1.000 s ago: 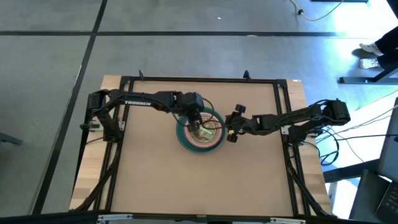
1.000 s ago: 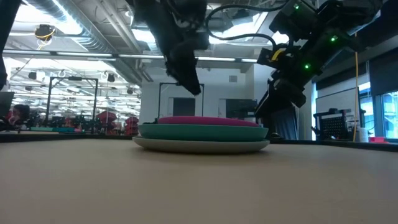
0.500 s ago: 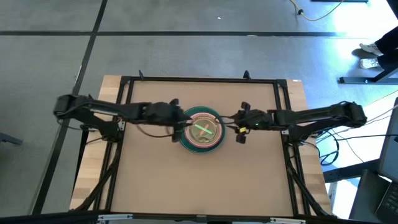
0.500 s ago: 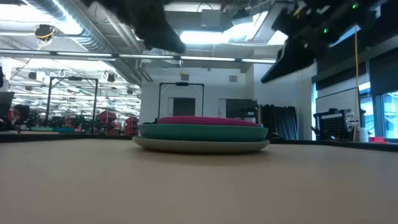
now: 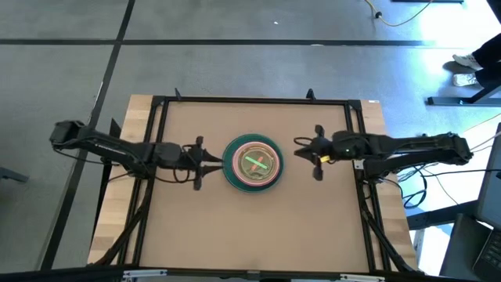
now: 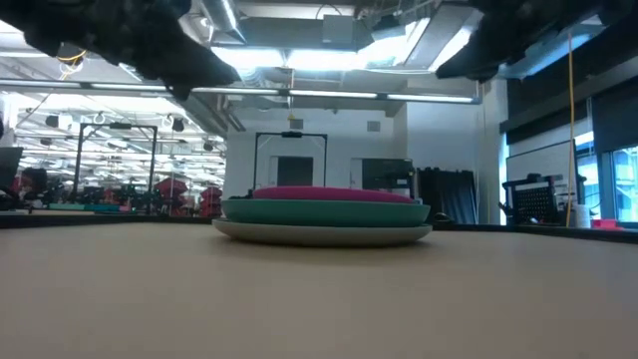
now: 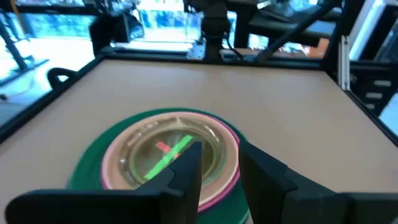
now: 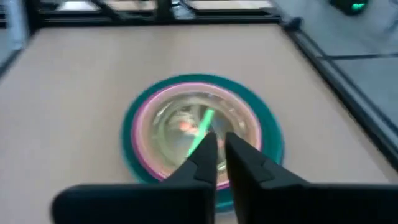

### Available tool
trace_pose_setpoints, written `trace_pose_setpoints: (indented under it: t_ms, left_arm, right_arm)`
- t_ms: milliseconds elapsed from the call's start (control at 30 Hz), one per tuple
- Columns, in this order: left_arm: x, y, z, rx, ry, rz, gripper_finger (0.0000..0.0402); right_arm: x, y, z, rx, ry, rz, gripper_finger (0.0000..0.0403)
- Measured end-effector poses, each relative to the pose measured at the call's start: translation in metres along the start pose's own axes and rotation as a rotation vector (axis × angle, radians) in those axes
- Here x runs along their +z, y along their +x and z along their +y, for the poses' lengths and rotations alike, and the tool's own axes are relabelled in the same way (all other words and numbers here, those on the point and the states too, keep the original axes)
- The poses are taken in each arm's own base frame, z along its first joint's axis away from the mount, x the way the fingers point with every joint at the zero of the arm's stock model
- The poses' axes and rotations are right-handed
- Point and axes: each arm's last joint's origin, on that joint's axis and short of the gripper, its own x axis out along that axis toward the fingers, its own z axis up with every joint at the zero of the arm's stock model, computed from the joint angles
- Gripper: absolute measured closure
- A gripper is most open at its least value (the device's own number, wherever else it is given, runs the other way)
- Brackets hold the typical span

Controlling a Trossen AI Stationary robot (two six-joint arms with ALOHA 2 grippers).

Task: Stack plastic plates
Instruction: Return to Home Position

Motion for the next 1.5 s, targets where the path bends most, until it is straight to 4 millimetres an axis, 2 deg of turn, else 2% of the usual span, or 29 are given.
trace_pose_setpoints:
  t_ms: [100, 233, 367, 533, 733, 900, 1267, 1500]
  left_arm:
    - [0.0, -0.008, 0.002, 0.005, -0.004, -0.025, 0.0304]
    - [-0.002, -0.017, 0.004, 0.002, 0.023, -0.051, 0.031]
    - [-0.012, -0.028, 0.009, 0.051, 0.05, -0.074, 0.034]
    - [-0.024, -0.041, 0.012, 0.029, 0.039, -0.119, 0.0394]
    - [-0.03, -0.059, 0.016, 0.021, 0.016, -0.21, 0.0394]
    - [-0.044, -0.068, 0.019, 0.018, -0.005, -0.23, 0.04]
    - [-0.058, -0.083, 0.023, -0.028, -0.017, -0.338, 0.04]
    - [-0.065, -0.086, 0.025, -0.014, -0.032, -0.368, 0.0399]
  right_arm:
    - [0.003, -0.012, 0.001, 0.061, -0.01, -0.058, 0.0399]
    - [-0.007, -0.027, -0.001, 0.068, -0.005, -0.113, 0.0388]
    - [-0.028, -0.043, -0.003, 0.068, 0.022, -0.164, 0.0386]
    - [-0.057, -0.059, -0.005, 0.075, 0.064, -0.283, 0.0396]
    - [-0.086, -0.072, -0.006, 0.094, 0.105, -0.414, 0.0402]
    - [-0.104, -0.072, -0.006, 0.12, 0.126, -0.479, 0.0402]
    - [-0.115, -0.058, -0.004, 0.156, 0.121, -0.52, 0.0402]
    - [-0.129, -0.045, -0.002, 0.156, 0.121, -0.533, 0.0402]
